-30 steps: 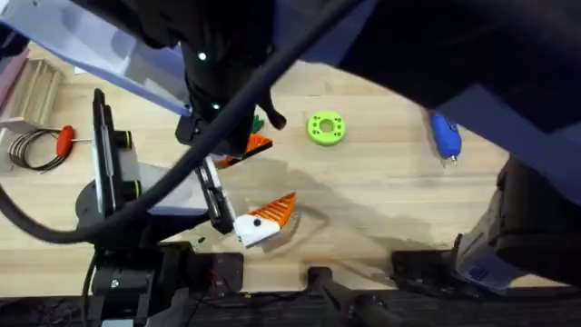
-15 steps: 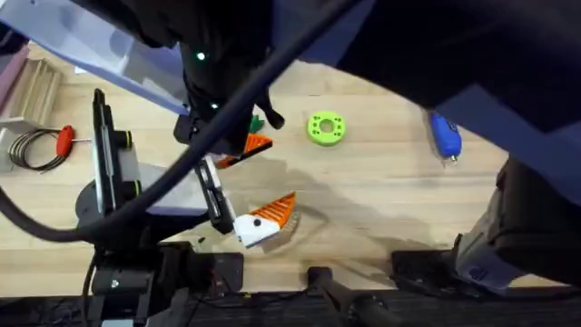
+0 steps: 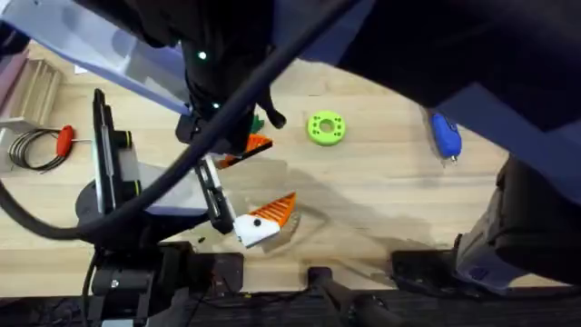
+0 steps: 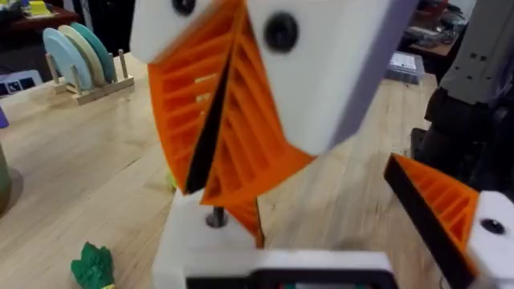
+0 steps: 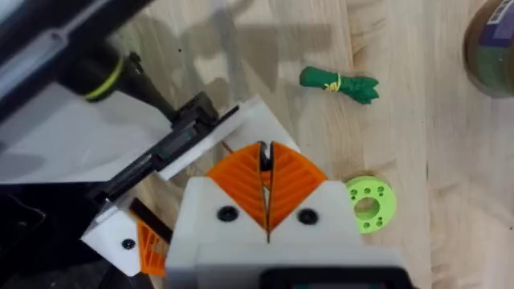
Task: Pick up the gripper from the table and insert it into the empty holder that is missing its gripper. Then pick up a screw, insert it into the mounting hole, and use the screwdriver to tighten it. Finally, clean up the table by picking up the vegetable and placing it into the bucket.
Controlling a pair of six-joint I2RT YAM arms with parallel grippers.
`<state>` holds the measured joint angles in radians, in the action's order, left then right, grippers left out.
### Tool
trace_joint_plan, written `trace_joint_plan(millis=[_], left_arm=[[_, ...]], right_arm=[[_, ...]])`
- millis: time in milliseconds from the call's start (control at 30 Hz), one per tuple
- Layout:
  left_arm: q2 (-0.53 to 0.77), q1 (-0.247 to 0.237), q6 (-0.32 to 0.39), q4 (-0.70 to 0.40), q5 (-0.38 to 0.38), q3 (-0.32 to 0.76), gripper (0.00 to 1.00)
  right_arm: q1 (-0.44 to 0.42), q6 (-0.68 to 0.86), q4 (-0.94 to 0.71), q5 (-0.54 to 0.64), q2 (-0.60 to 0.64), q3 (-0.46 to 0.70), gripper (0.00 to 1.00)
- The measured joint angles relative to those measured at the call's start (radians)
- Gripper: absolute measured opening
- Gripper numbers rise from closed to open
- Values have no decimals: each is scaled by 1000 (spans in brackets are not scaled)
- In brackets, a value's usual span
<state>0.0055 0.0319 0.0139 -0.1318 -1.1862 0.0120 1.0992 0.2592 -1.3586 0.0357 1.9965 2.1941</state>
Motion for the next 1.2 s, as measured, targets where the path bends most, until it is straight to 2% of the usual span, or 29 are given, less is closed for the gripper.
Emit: trace_joint_plan(millis=[533,900,1200], left_arm=[[0,0,0,0,0,0,986],[0,0,-32,-1,0,0,986],[0,0,-31,-3,-8,0,985]], right_arm=[[-1,0,1,0,5,0,6],[-1,-1,5,-3,18,0,6],[-1,-24,36,-38,29,0,5]])
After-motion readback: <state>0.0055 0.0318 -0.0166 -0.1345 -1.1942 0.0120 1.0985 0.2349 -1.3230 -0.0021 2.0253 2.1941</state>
